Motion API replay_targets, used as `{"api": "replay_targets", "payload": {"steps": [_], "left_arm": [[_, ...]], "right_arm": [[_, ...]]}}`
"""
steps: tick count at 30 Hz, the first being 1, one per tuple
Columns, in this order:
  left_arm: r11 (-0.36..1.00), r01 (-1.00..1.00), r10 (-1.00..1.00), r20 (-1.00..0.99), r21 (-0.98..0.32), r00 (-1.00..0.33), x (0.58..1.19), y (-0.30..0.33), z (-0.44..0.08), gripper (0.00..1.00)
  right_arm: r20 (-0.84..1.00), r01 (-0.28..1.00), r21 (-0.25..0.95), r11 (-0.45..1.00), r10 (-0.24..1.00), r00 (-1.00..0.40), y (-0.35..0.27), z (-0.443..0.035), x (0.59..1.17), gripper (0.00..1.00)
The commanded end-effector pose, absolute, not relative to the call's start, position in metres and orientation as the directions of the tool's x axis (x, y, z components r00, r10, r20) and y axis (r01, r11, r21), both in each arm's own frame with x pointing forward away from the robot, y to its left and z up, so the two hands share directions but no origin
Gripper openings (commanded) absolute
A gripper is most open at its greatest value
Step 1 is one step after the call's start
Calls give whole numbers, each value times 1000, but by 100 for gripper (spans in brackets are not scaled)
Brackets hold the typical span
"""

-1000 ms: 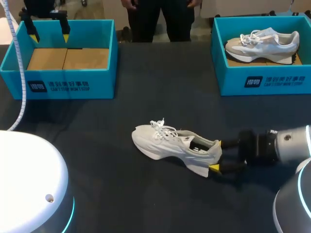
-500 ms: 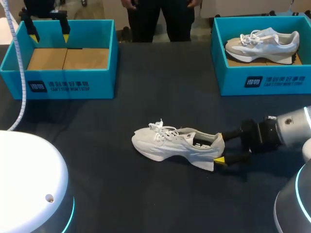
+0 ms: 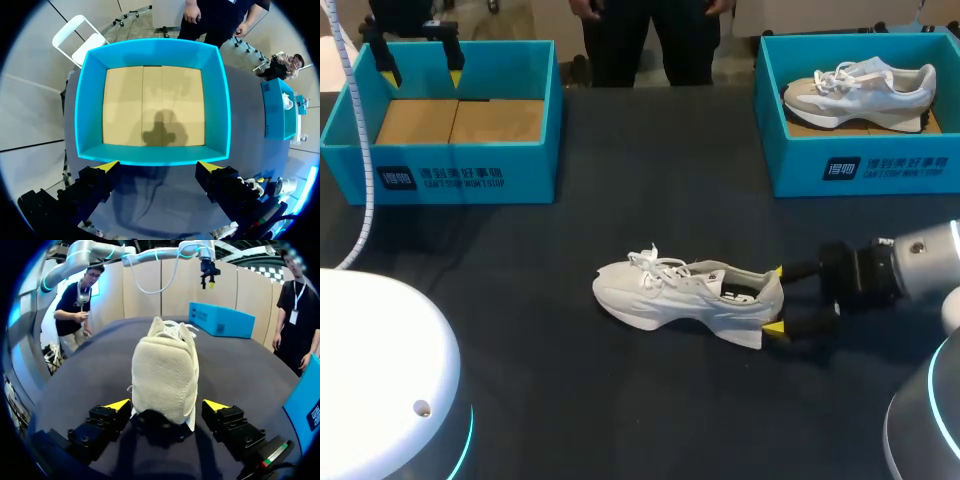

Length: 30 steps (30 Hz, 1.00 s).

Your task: Take the shoe out of the shoebox, open the shoe tongue, remove and reinsert the insole, then place the shoe into the shoebox

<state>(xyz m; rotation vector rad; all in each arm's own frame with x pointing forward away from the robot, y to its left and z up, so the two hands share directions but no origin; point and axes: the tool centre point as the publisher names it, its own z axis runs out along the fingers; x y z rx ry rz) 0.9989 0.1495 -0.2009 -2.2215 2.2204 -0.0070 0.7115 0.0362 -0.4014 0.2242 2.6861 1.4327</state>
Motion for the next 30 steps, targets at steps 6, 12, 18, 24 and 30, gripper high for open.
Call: {"api": "replay_targets", "payload": {"steps": [6, 12, 18, 24, 30], "left_arm": [[0, -1000, -1000, 2, -2, 0, 999, 150, -201, 100], [0, -1000, -1000, 2, -2, 0, 999, 150, -201, 100], [0, -1000, -1000, 2, -2, 0, 999, 150, -201, 100], [0, -1000, -1000, 2, -2, 0, 999, 150, -201, 100], [0, -1000, -1000, 2, -2, 0, 999, 150, -201, 100]], "right_arm": [[-60, 117, 835, 538, 301, -952, 44, -395, 697, 100], [-76, 143, 831, 537, 363, -929, 44, -399, 700, 100], [-85, 153, 834, 530, 398, -913, 44, -404, 707, 100], [-80, 164, 838, 521, 413, -907, 47, -412, 711, 100], [-73, 170, 841, 514, 419, -905, 48, -418, 713, 100]]}}
